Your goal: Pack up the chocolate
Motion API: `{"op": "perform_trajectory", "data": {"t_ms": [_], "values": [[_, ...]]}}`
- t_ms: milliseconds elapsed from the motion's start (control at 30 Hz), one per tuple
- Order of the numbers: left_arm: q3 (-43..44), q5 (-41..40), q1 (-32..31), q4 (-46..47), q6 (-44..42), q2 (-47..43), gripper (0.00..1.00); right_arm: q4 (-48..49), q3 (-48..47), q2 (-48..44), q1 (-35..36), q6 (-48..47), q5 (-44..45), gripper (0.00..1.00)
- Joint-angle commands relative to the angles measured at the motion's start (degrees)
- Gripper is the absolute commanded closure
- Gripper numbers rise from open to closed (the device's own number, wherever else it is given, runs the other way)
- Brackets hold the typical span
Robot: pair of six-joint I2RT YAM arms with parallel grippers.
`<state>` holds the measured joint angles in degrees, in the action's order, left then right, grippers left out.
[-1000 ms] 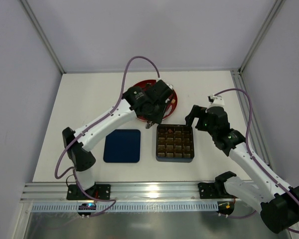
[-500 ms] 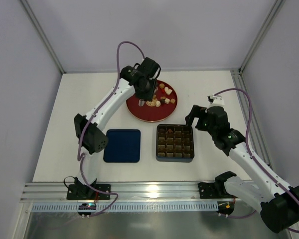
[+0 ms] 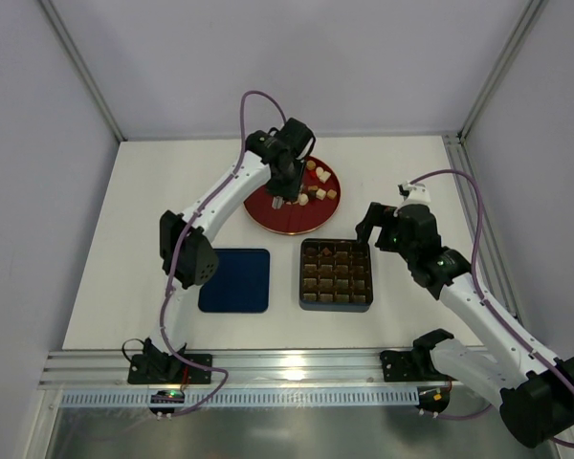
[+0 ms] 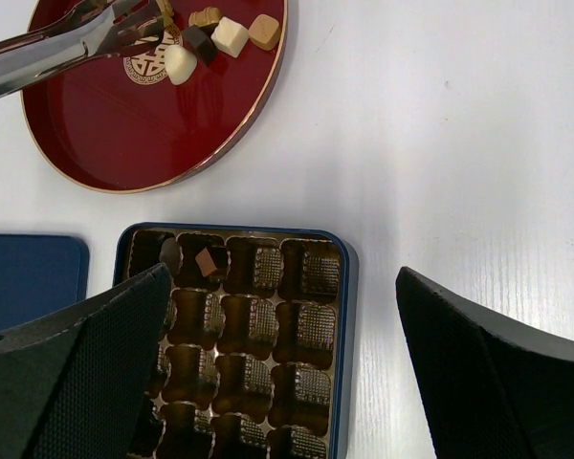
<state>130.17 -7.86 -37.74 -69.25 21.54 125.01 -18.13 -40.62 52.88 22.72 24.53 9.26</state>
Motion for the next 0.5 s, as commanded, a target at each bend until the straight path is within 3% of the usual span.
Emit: {"op": "perform_trajectory", "data": {"t_ms": [0,467], "values": [[2.3,0.9,0.3,1.0,-1.3,0.1,0.61,0.9,-2.0,-0.5,0.1,-0.8,0.1,0.00],[-0.1,2.3,0.3,2.0,-1.1,1.0,0.62,1.2,-1.5,-0.7,0.1,-0.5,0.0,0.00]]}}
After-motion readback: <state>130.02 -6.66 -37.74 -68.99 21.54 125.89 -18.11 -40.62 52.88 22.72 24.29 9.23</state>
